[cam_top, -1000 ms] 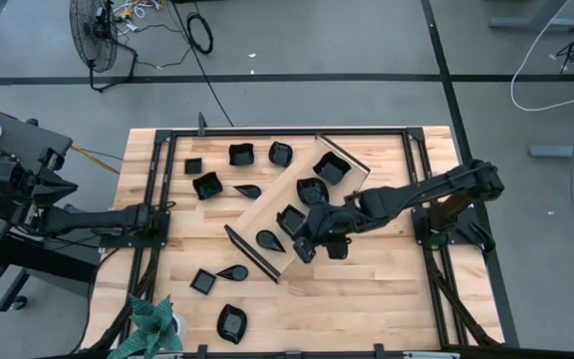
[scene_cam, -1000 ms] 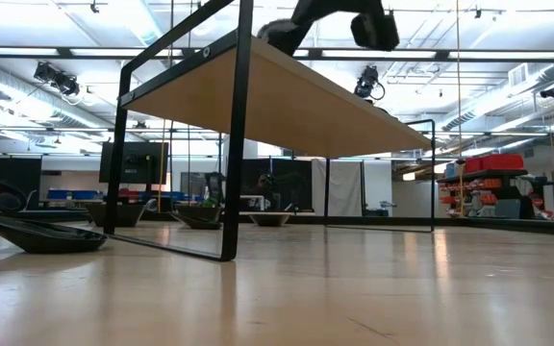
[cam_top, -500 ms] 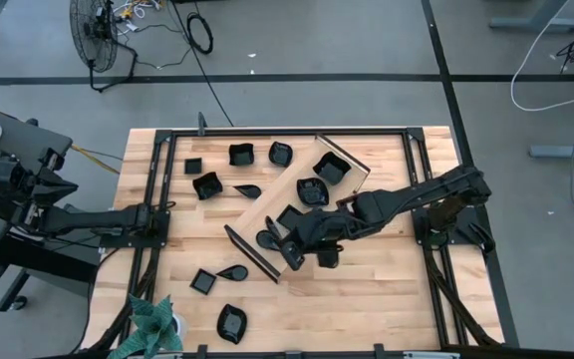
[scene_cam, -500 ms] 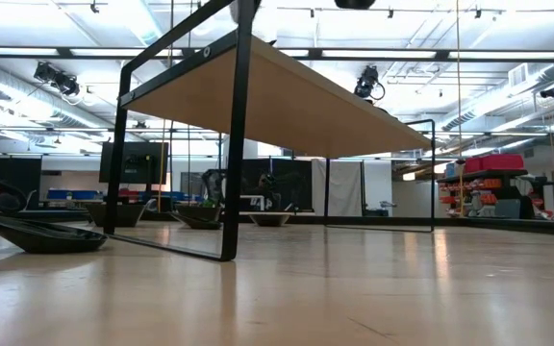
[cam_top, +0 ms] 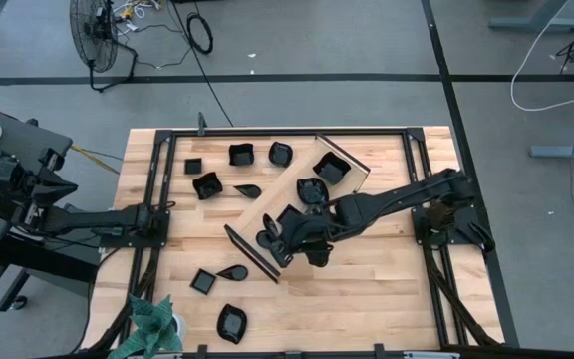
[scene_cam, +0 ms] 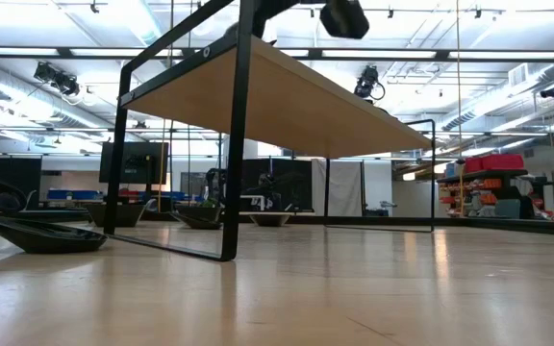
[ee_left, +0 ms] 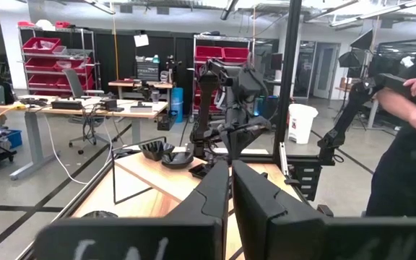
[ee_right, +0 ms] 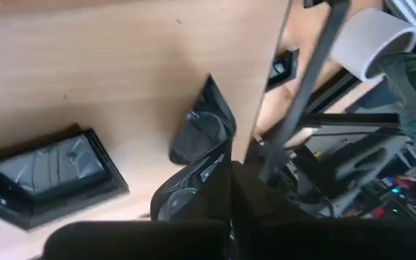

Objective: Pick & Place Mini shaped plates
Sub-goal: Stack the black teardrop shaped plate on top of the black teardrop shaped plate on the shelf

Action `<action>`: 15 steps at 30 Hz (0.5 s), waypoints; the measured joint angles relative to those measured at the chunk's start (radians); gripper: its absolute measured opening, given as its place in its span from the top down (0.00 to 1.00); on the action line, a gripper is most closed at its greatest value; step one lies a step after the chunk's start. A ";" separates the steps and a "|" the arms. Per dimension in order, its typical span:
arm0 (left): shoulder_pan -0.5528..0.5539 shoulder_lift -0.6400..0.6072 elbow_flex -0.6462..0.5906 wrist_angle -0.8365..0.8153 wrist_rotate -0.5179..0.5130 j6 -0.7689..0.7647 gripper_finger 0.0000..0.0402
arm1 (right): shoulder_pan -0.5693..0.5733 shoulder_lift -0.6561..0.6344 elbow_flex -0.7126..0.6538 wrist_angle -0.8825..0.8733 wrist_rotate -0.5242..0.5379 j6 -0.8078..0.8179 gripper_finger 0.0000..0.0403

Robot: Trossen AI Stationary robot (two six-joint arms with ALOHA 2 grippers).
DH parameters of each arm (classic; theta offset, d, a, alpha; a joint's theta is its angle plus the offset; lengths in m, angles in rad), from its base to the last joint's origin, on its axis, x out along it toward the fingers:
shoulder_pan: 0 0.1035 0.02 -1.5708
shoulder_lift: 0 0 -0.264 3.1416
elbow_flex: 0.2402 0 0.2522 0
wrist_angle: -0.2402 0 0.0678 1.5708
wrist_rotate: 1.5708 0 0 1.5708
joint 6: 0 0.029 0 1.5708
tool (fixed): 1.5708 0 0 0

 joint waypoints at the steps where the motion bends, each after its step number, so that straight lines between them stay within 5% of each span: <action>1: 0.000 0.000 0.000 0.000 0.000 0.000 0.94 | 0.000 0.003 0.000 -0.005 0.000 0.007 1.00; 15: 0.000 0.000 0.000 0.000 0.000 0.000 0.94 | 0.010 0.018 0.000 -0.016 -0.004 0.010 1.00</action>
